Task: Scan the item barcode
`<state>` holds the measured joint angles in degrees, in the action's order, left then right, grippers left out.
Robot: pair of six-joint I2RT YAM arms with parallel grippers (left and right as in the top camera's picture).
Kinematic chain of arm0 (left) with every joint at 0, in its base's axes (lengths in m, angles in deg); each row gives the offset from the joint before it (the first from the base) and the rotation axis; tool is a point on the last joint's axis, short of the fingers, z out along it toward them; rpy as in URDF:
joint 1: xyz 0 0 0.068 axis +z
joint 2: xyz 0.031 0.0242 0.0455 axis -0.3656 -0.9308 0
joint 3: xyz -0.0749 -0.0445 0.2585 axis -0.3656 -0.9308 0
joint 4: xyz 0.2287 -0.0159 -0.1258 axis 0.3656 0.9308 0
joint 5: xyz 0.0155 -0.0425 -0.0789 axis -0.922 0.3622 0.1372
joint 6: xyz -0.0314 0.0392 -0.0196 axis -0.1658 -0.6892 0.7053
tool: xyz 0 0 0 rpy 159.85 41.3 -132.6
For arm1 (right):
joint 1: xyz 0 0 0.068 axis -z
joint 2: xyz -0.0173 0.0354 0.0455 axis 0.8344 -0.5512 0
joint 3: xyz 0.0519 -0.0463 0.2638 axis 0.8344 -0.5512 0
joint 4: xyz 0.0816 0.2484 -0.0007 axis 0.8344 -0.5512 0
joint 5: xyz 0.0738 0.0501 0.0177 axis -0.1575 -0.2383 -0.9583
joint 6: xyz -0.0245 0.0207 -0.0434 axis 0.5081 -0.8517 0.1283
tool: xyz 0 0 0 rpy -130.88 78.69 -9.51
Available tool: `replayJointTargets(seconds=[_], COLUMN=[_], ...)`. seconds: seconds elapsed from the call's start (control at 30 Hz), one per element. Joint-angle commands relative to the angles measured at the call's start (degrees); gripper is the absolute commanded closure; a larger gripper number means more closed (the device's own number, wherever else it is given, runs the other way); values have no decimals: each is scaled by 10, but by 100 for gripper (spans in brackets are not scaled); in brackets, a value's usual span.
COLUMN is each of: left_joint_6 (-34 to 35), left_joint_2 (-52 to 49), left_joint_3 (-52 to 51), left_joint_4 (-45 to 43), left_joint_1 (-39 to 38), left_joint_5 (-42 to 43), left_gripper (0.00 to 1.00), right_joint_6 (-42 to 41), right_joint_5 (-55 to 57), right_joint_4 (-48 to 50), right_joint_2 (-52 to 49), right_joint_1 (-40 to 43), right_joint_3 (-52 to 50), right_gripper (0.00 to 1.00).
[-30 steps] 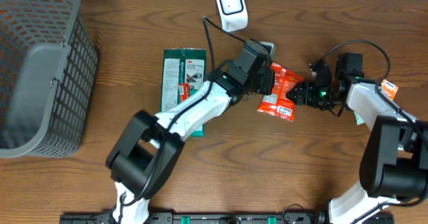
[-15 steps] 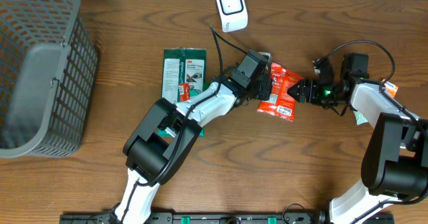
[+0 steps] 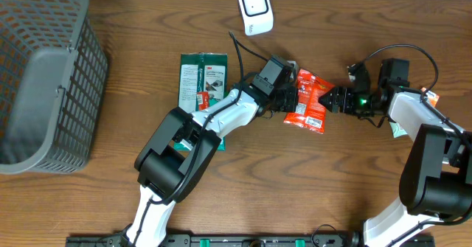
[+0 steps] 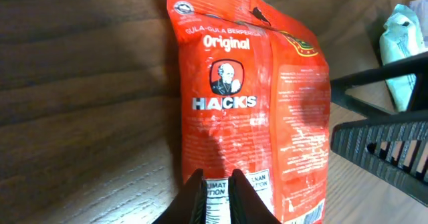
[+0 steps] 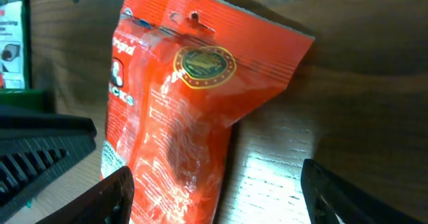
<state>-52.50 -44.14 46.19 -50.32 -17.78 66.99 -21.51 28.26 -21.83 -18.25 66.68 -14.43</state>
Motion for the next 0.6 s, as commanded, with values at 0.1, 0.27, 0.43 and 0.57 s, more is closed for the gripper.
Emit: replayJointTargets(seconds=[0.1,0.27,0.43,0.57], left_joint_6=[15,24,24,24], left_joint_2=[-9,-17,-40,-54], left_joint_3=[11,11,11,11], left_joint_4=[-37,-38,-38,-35], left_joint_1=[1,-8,-16,-13], left_joint_5=[12,12,9,9], left_gripper=[88,91,91,91], right_joint_6=[9,9,9,9], right_joint_5=[-41,-46,-47,-56], right_joint_4=[11,14,16,16], right_joint_2=[-32,-36,-36,-38], right_joint_1=[4,4,4,4], right_joint_3=[-3,-3,-3,-3], right_gripper=[25,25,24,24])
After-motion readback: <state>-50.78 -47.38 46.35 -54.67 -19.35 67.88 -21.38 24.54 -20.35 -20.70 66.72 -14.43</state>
